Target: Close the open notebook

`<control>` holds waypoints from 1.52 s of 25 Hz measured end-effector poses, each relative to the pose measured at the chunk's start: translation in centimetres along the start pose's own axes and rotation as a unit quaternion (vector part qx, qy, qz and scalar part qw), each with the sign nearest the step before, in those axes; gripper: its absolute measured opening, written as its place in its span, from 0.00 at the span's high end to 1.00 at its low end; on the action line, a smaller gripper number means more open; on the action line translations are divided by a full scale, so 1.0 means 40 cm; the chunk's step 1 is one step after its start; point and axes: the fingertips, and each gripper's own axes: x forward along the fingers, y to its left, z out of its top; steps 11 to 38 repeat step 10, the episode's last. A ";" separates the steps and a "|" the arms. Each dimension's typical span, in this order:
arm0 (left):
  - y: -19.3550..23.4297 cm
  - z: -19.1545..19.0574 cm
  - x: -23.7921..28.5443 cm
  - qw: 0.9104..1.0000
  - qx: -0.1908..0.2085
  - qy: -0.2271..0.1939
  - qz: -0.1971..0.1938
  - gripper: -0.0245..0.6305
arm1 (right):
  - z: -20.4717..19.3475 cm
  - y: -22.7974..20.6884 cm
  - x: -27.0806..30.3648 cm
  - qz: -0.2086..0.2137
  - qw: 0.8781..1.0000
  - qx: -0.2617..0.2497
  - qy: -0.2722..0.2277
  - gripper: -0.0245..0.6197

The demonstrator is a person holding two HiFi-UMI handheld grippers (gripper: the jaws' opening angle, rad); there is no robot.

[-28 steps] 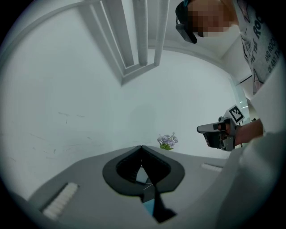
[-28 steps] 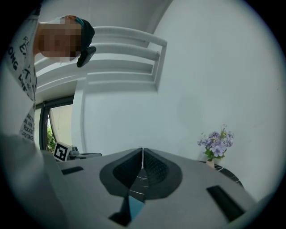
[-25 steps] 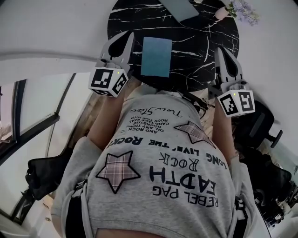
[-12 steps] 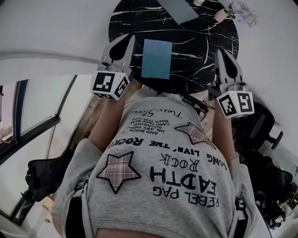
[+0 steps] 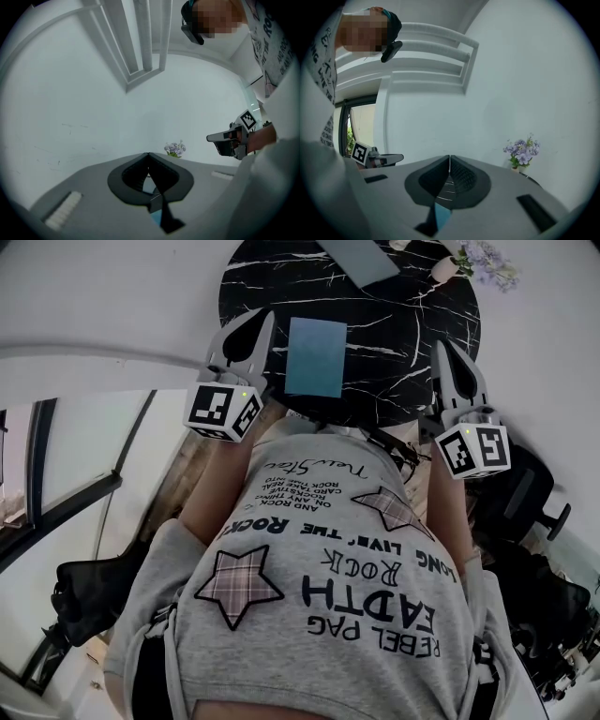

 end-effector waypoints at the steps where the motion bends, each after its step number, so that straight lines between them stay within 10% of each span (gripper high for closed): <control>1: 0.000 -0.001 -0.001 1.000 0.000 0.000 0.000 0.95 | -0.001 0.000 -0.001 0.000 1.000 0.000 0.000 0.94; 38: -0.002 -0.003 -0.005 1.000 0.001 0.001 0.001 0.95 | -0.003 0.009 -0.003 0.001 1.000 0.000 0.000 0.94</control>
